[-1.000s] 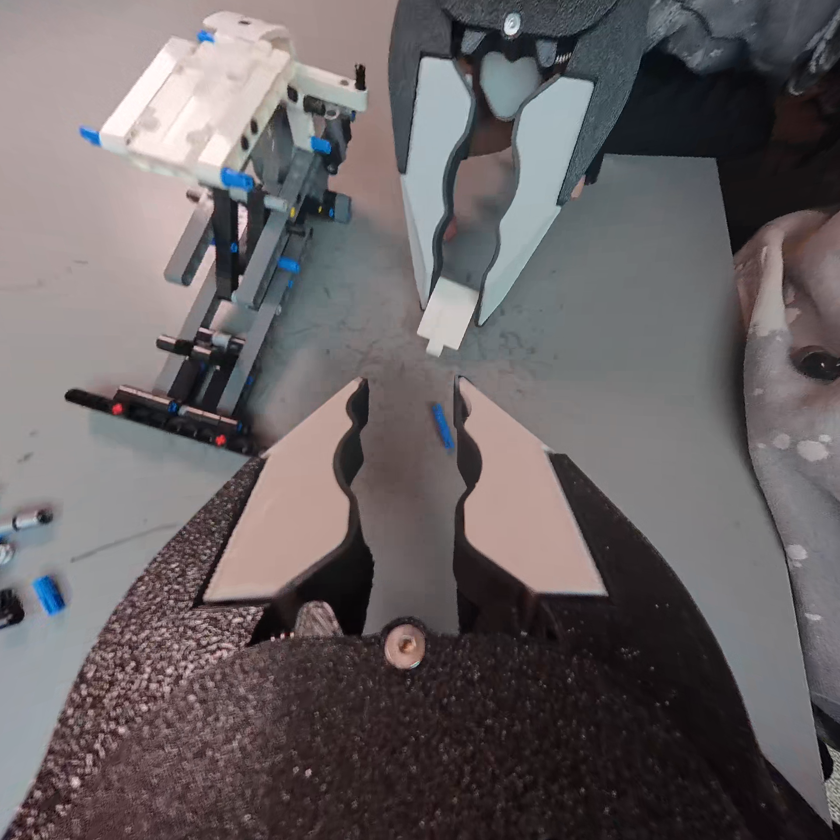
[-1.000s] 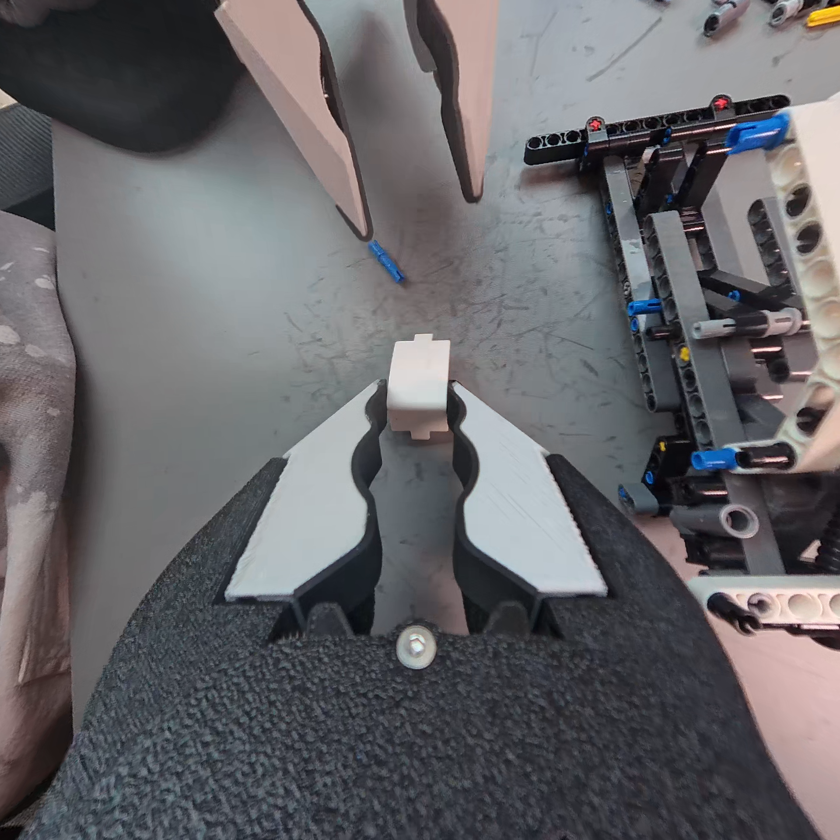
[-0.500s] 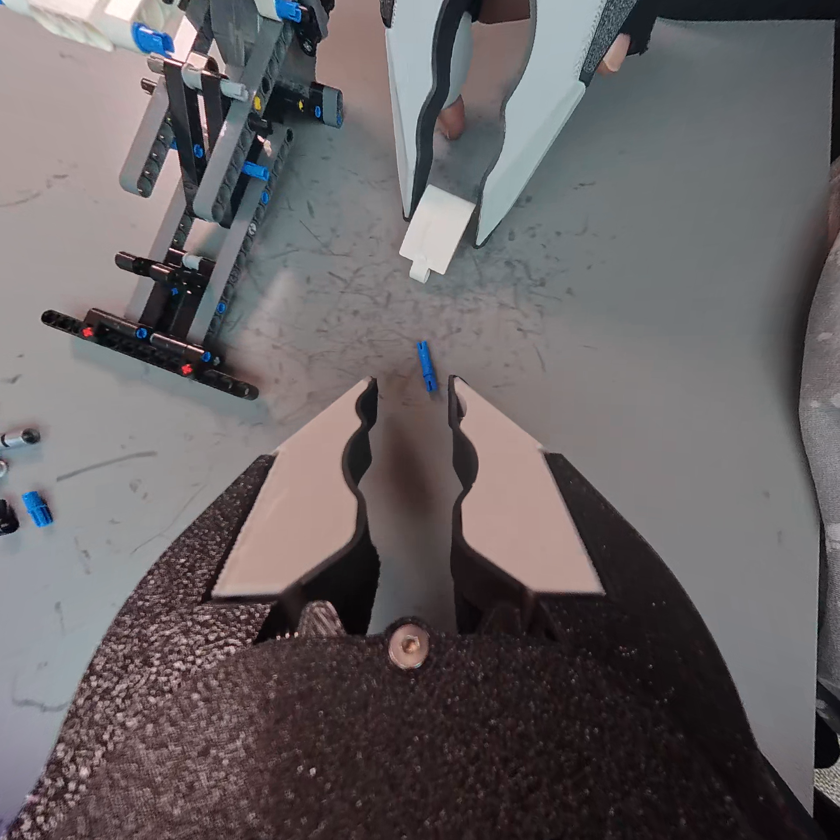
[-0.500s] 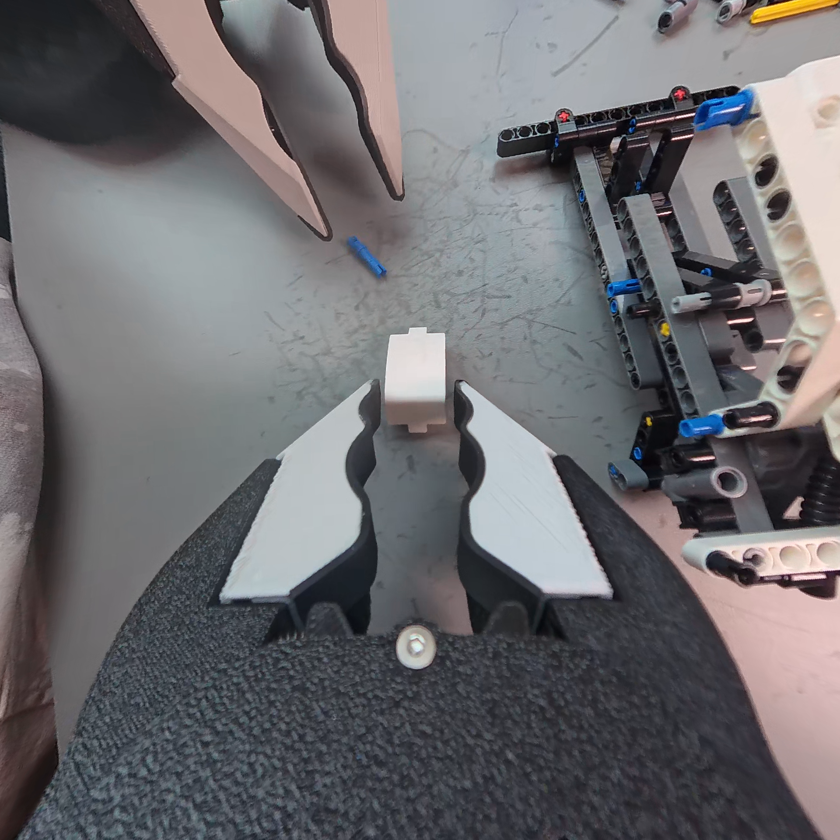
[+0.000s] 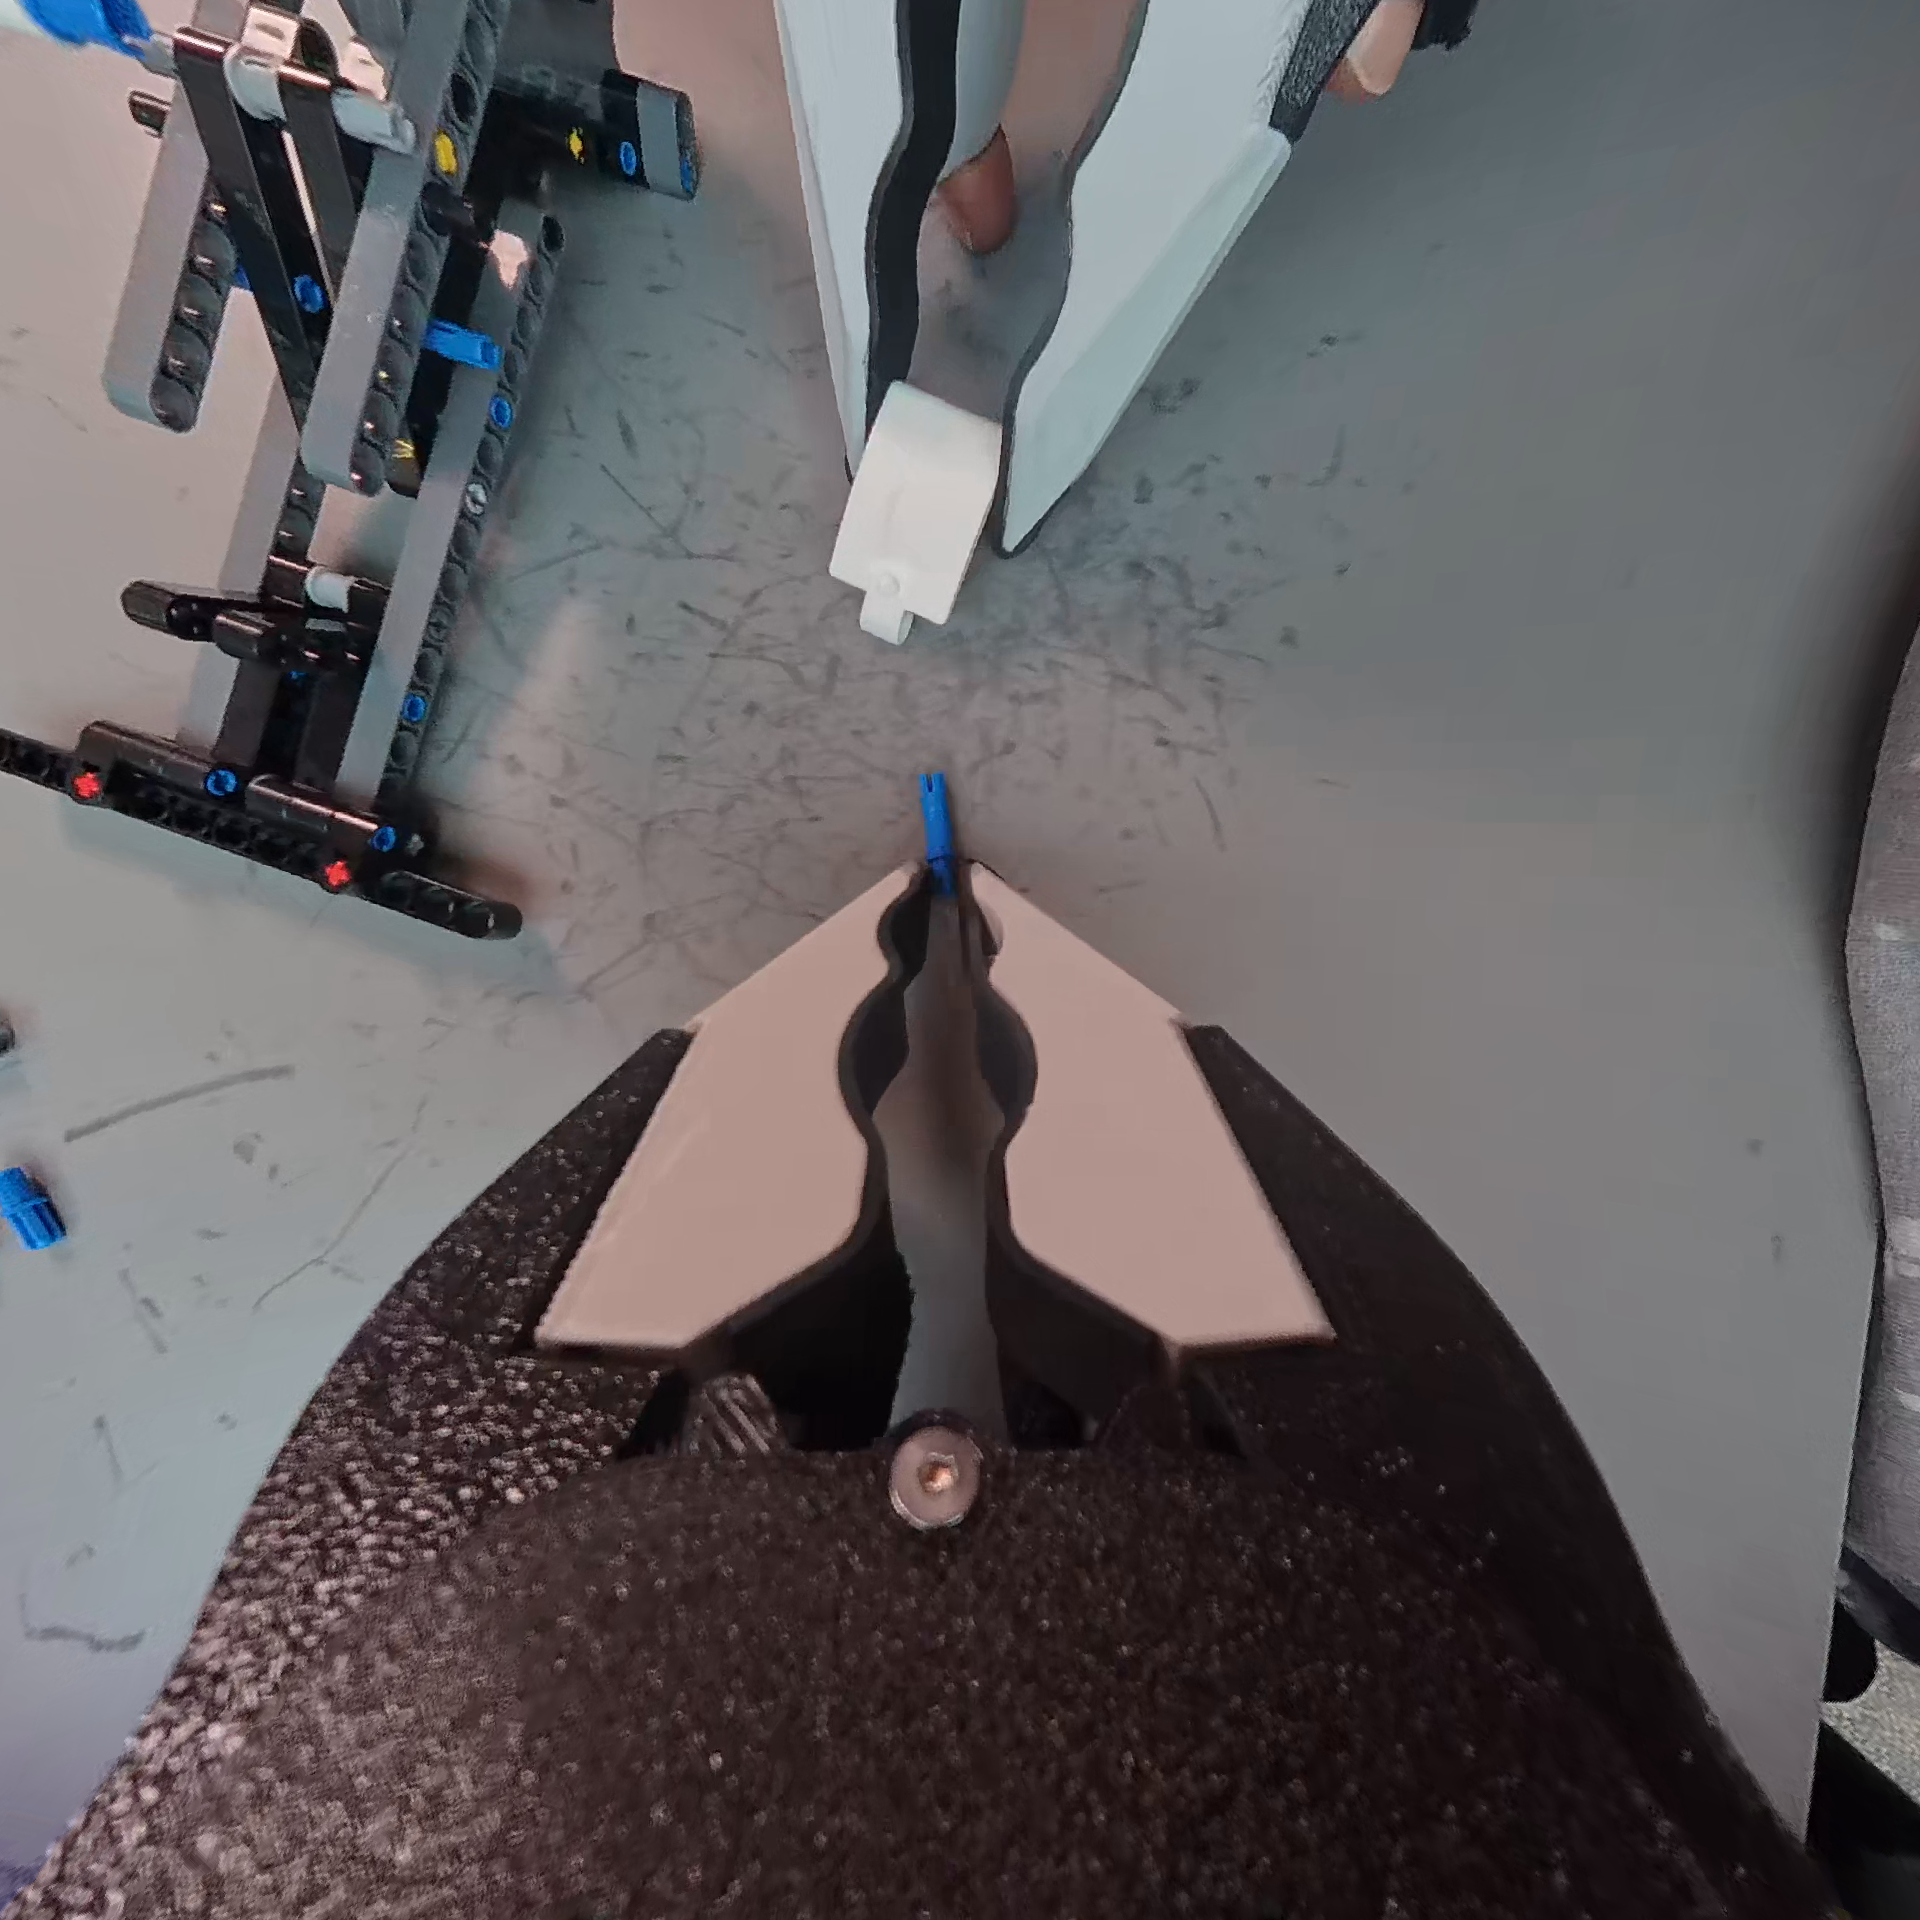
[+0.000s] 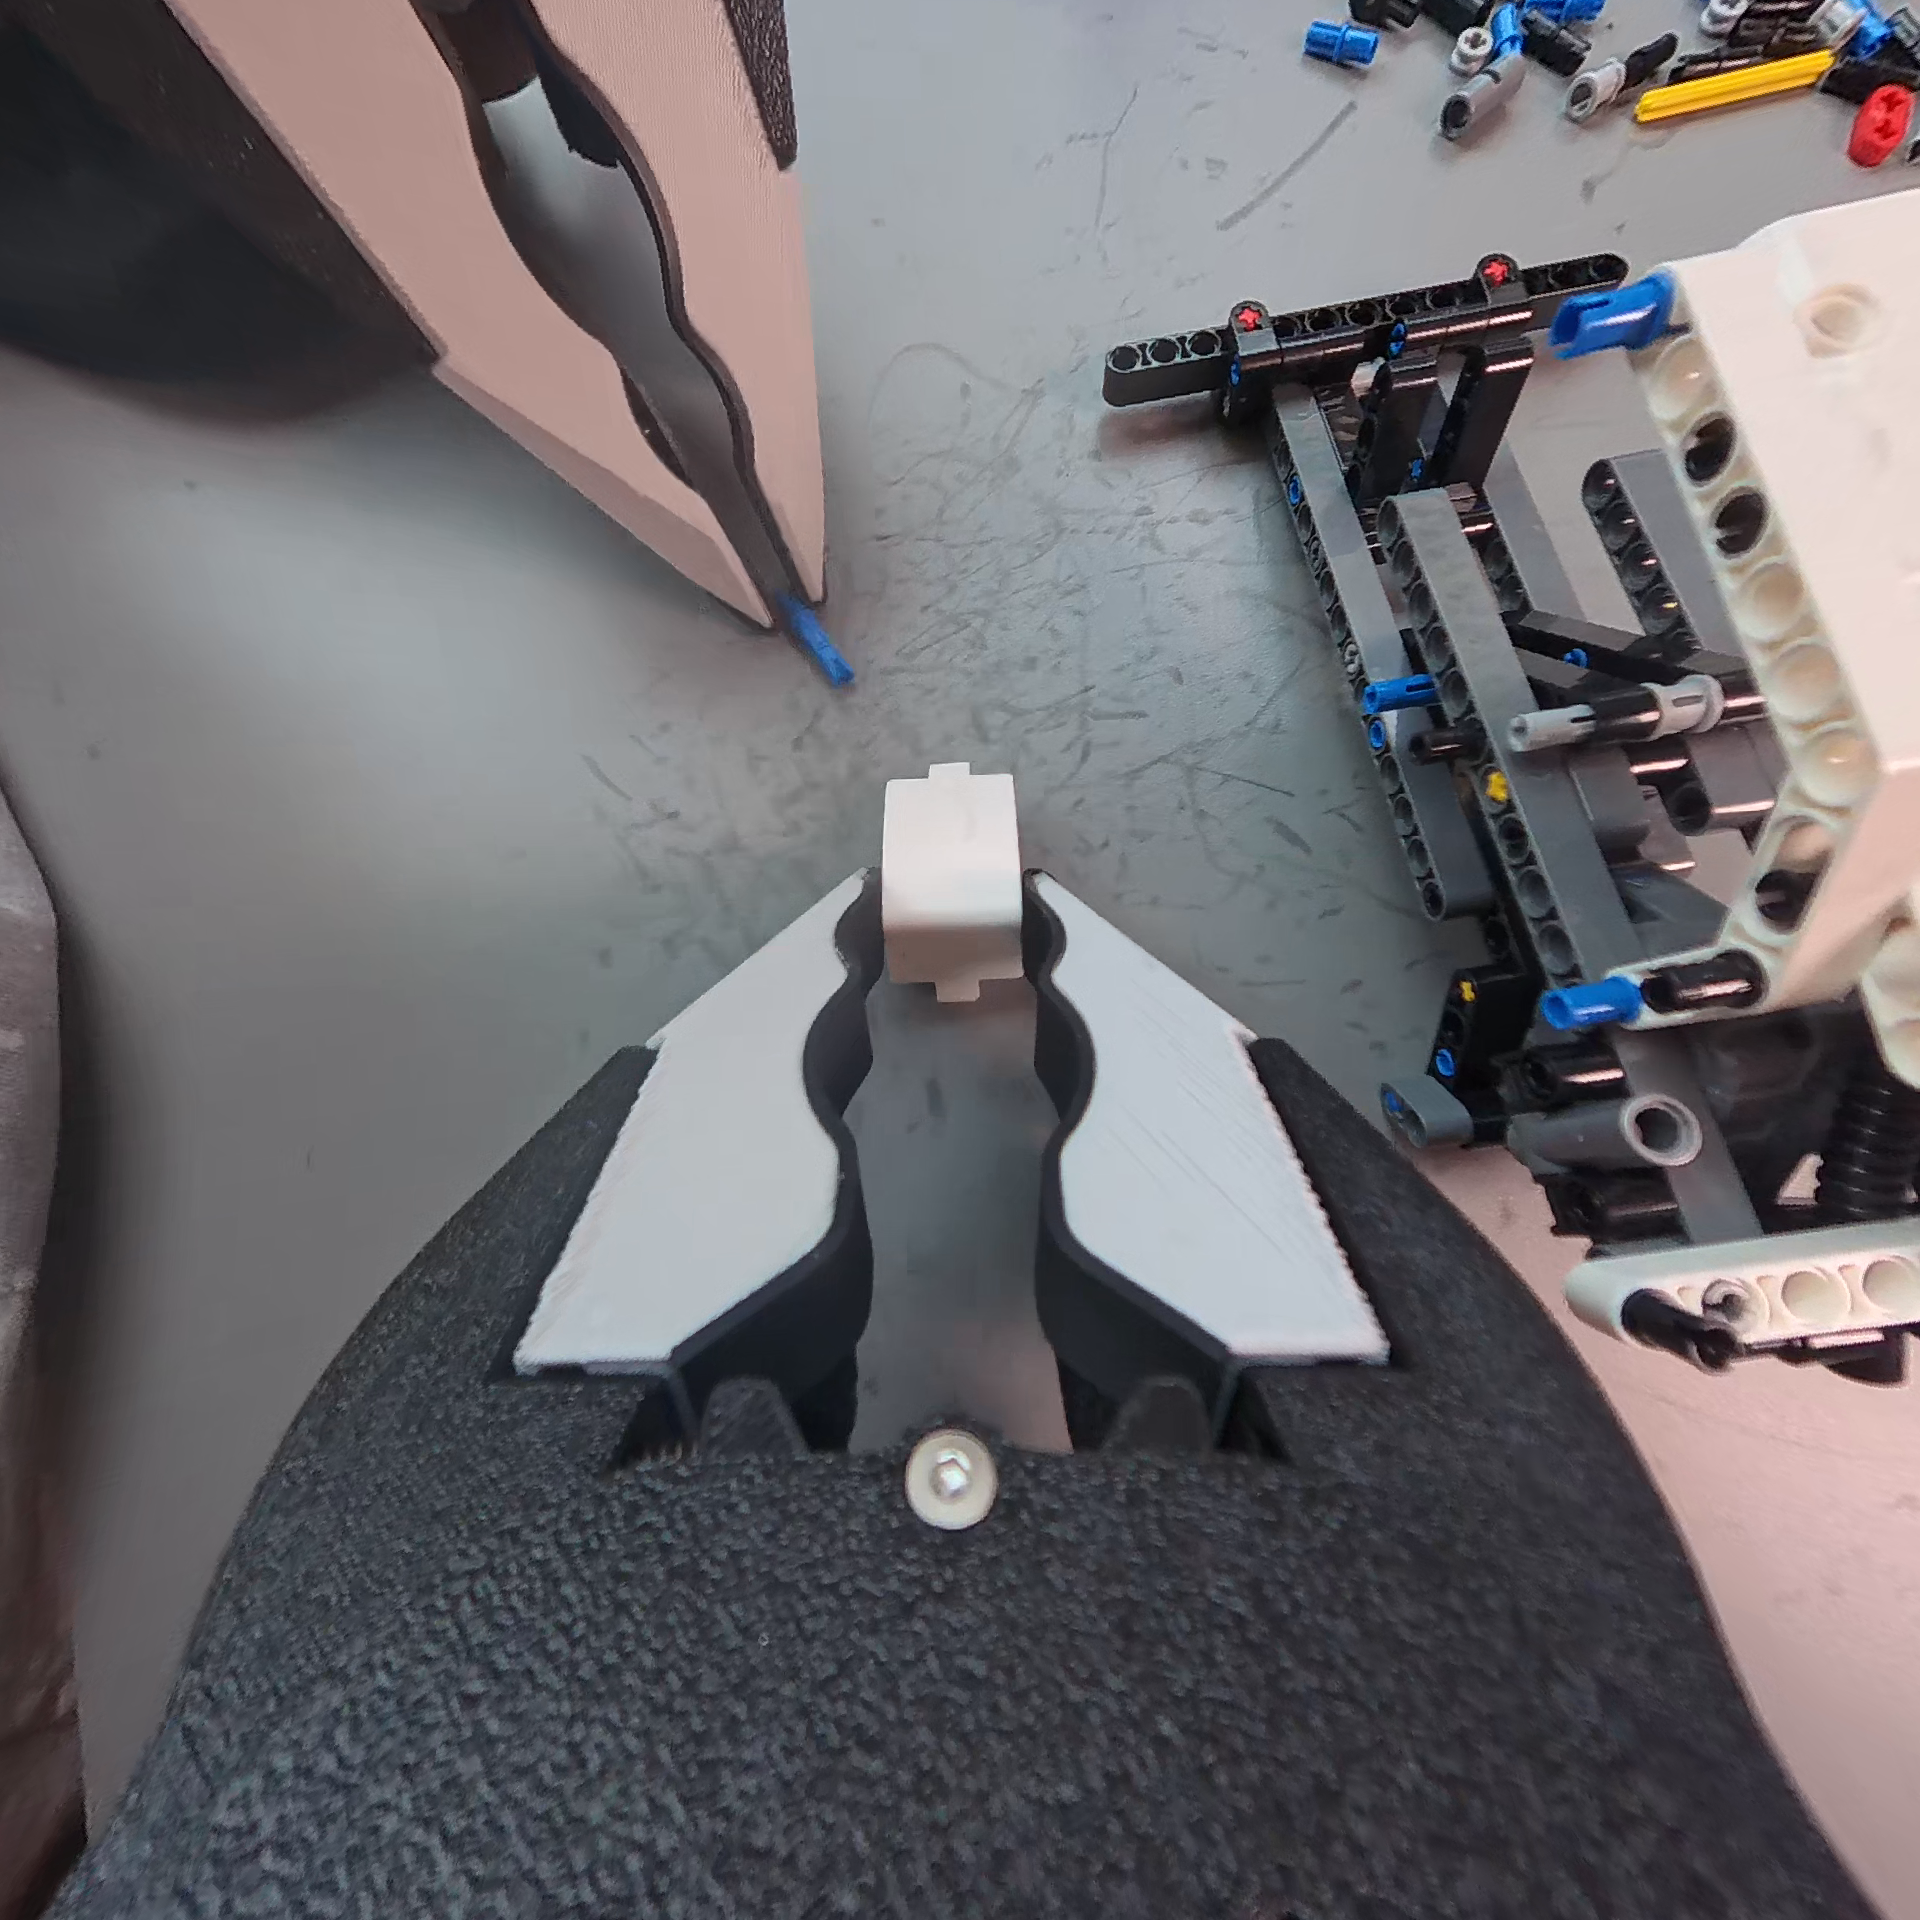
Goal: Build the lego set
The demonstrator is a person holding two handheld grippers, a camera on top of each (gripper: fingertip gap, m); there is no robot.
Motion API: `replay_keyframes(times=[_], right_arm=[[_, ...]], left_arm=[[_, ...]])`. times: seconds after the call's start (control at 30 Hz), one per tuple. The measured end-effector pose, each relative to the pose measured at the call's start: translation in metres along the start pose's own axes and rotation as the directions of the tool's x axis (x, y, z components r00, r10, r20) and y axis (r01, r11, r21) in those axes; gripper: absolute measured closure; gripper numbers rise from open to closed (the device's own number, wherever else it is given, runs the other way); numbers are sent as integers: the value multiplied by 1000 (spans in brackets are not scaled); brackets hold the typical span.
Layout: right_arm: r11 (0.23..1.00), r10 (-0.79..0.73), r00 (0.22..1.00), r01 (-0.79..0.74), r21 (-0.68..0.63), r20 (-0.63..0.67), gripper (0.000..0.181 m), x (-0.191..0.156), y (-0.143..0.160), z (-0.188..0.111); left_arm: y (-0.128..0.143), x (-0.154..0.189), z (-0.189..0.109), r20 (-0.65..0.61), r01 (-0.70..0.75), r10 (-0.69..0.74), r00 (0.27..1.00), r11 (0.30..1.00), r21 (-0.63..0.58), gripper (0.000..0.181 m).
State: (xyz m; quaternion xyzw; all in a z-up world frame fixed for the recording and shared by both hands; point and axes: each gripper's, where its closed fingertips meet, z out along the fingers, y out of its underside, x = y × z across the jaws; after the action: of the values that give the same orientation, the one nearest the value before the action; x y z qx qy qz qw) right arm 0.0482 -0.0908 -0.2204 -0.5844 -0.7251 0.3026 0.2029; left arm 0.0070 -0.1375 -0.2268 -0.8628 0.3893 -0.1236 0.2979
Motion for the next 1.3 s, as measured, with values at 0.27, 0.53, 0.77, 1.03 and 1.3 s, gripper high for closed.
replay_keyframes(times=[0.27,0.53,0.77,1.03,1.3], right_arm=[[971,120,990,-100,219,-79,156,21,-27,-7],[887,198,964,-98,451,-180,156,41,-56,-31],[892,45,956,93,442,-291,156,33,-63,-33],[874,6,931,171,454,-364,156,38,-68,-42],[869,-39,924,219,443,-380,156,33,-69,-41]], left_arm=[[-42,-31,-12,20,193,-205,979,948,254,177],[-72,-50,-25,-123,413,-400,908,808,420,177],[-76,-48,-31,-280,543,-465,840,710,449,177],[-79,-49,-46,-400,623,-477,782,616,483,178],[-79,-48,-44,-426,640,-479,768,604,475,178]])
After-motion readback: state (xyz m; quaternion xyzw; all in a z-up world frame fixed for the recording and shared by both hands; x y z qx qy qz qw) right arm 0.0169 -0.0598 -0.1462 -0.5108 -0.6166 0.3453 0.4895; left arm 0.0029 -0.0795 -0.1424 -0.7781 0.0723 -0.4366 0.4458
